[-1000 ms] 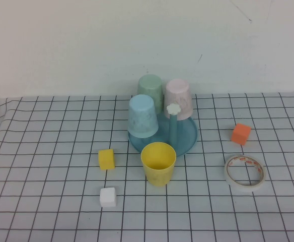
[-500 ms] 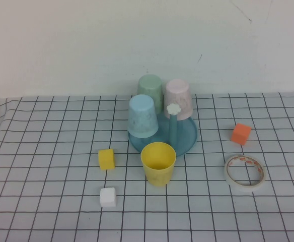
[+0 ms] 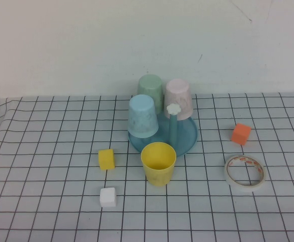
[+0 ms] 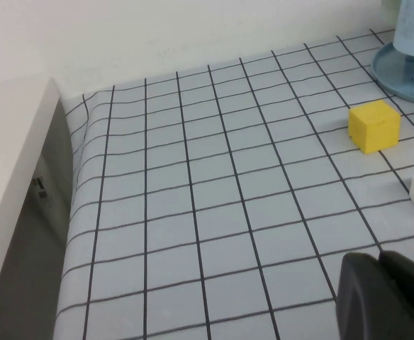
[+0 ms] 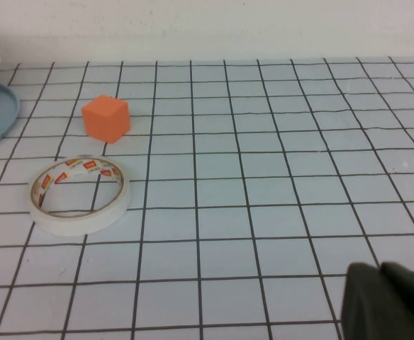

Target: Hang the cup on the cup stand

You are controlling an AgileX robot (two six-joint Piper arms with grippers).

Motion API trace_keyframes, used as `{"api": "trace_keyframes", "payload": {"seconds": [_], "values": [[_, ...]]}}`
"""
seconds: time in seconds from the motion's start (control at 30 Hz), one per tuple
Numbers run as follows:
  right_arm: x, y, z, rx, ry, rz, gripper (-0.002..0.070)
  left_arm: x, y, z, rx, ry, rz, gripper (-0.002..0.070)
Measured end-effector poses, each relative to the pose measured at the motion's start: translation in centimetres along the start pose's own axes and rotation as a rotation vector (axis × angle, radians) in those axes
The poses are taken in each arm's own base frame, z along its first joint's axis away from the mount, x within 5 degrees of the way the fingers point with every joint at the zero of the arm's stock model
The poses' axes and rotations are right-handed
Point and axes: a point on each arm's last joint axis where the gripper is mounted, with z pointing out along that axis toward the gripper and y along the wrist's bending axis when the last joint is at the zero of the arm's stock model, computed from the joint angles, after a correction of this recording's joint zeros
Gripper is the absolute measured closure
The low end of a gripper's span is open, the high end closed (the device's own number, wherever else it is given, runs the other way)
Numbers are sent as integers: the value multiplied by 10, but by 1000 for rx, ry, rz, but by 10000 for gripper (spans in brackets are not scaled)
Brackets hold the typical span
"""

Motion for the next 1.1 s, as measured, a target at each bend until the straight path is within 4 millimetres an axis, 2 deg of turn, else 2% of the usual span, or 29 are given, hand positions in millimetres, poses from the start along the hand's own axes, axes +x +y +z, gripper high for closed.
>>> {"api": "trace_keyframes", "payload": {"seconds": [0.13,0.2,0.3,0.47,0.57,0.77,0.93,1.03,1.1], "values": [[-2,0,0,2,-23,-8,678,-5,0,0,-3,-58,-3,676],[-5,0,1,1,-80,-21,678,-12,1,-1,-10,-141,2,676],[-24,2,-3,-15,-291,-41,678,-30,2,-5,-30,-341,30,676],[-55,6,-19,-58,-686,-52,678,-55,2,-19,-49,-658,59,676],[-67,8,-31,-78,-863,-57,678,-65,2,-28,-51,-803,58,676],[-79,10,-49,-110,-1107,-51,678,-76,1,-42,-54,-1005,66,676],[-81,9,-54,-126,-1160,9,678,-81,3,-51,-71,-1116,47,676],[-85,5,-53,-113,-1109,78,678,-84,7,-54,-81,-1148,-29,676],[-94,2,-55,-101,-1063,112,678,-93,12,-58,-85,-1133,-99,676]]}}
